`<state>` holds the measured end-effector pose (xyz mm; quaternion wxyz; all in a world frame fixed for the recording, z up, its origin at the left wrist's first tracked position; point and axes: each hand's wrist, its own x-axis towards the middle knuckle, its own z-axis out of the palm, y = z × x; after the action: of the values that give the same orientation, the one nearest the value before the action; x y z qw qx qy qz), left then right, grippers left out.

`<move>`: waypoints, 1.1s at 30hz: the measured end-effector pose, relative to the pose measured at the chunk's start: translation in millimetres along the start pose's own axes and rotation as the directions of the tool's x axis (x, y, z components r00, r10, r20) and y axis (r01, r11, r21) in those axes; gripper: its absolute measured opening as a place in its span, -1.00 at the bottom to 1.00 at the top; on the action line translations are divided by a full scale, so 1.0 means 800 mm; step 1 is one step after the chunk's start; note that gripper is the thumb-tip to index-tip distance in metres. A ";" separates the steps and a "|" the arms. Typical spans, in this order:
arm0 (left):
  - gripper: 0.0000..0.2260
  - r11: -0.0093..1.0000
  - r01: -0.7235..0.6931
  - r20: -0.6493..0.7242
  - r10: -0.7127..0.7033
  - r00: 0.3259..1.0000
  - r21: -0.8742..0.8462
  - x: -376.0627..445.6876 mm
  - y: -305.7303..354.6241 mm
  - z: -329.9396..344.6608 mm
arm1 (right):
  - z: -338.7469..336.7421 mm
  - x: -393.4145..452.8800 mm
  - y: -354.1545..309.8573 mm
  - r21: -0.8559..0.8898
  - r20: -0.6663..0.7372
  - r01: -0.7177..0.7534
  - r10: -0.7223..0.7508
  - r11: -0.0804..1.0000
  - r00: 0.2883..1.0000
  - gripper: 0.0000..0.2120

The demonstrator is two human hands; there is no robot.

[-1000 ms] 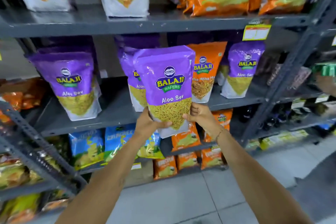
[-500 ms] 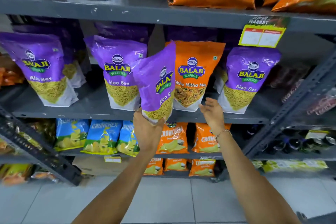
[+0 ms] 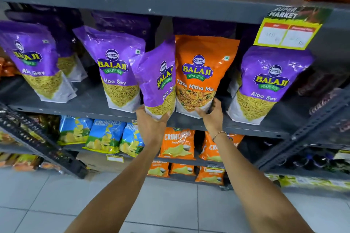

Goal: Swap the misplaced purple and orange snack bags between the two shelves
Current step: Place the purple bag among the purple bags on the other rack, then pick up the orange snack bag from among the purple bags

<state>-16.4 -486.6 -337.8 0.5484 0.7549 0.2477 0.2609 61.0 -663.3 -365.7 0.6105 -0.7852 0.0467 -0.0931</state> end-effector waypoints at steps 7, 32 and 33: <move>-0.26 0.998 -0.020 -0.009 0.021 1.000 0.052 0.011 -0.020 0.027 | 0.003 -0.008 0.007 -0.040 -0.090 0.063 -0.067 0.997 0.994 -0.51; -0.01 0.975 -0.132 0.705 -0.035 0.708 0.181 0.029 0.023 0.098 | -0.037 -0.027 0.026 0.033 0.043 0.096 -0.097 0.995 0.994 -0.37; -0.06 0.981 -0.095 0.719 -0.058 0.693 0.171 0.032 0.023 0.098 | -0.040 -0.025 0.027 0.038 0.065 0.087 -0.090 0.995 0.994 -0.36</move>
<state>56.6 -529.6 -338.0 0.5221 0.8490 0.0296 -0.0755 35.5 -695.6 -380.6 0.6206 -0.7783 -0.0103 -0.0944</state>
